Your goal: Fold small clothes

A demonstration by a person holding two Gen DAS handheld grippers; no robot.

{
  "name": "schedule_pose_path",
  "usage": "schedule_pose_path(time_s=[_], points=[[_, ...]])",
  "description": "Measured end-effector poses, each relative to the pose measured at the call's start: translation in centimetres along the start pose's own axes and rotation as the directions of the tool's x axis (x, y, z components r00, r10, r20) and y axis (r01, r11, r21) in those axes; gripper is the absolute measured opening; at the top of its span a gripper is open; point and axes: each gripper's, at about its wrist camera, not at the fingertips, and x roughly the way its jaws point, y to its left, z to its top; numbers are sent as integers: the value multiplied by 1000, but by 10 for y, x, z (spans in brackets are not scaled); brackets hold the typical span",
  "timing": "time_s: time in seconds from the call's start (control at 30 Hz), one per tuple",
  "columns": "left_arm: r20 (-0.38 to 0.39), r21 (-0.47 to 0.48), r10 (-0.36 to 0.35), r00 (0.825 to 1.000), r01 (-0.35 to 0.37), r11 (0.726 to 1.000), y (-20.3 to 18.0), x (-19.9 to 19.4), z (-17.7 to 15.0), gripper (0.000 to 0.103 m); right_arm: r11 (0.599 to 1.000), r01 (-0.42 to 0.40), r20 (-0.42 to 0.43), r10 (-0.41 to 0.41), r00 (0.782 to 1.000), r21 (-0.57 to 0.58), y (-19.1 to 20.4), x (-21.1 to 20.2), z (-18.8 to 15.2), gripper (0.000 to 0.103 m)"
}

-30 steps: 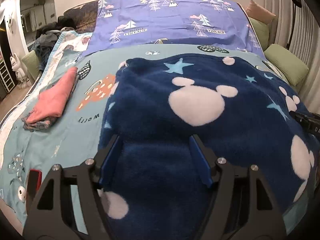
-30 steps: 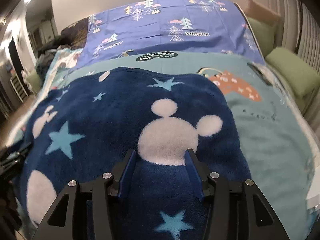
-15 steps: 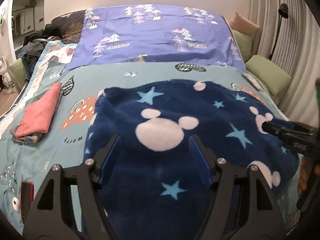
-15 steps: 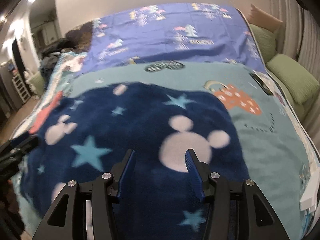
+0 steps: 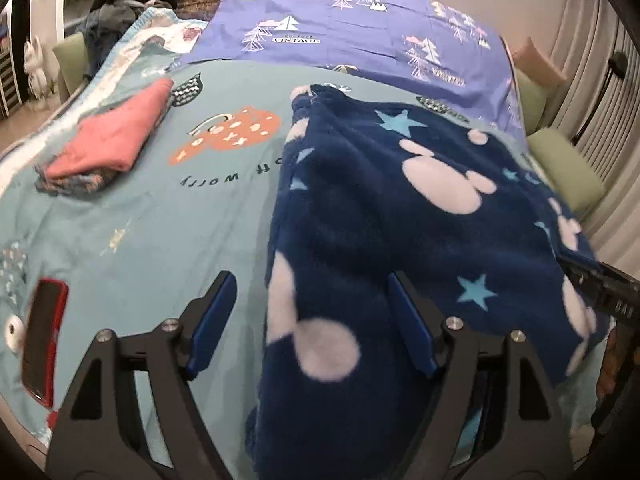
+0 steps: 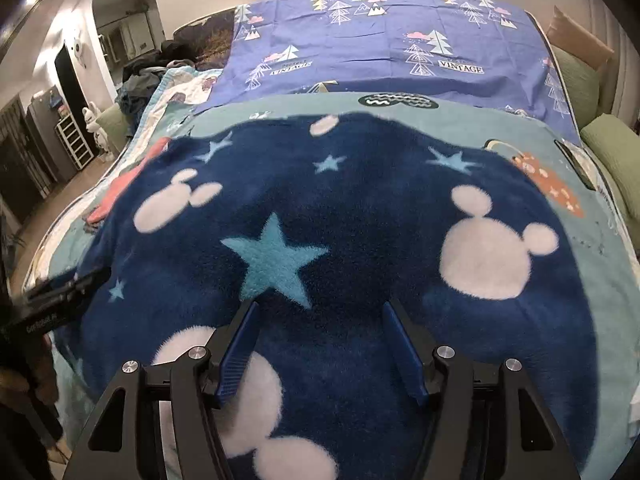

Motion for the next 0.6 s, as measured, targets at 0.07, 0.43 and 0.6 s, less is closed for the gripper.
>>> schedule_pose_path(time_s=[0.07,0.43,0.6], points=[[-8,-23,-40,999,40,999,6,-3,0,78,999,-45,32,45,998,1,5,-9,12,64],[-71,-145,-236,969,224,964,29,1,-11,78,993,-120,74,119,990,8,45,35,80,65],[-85,-177,-316,945,298,938,30,13,-9,78,977,-162,-114,178,977,137,25,119,70,70]])
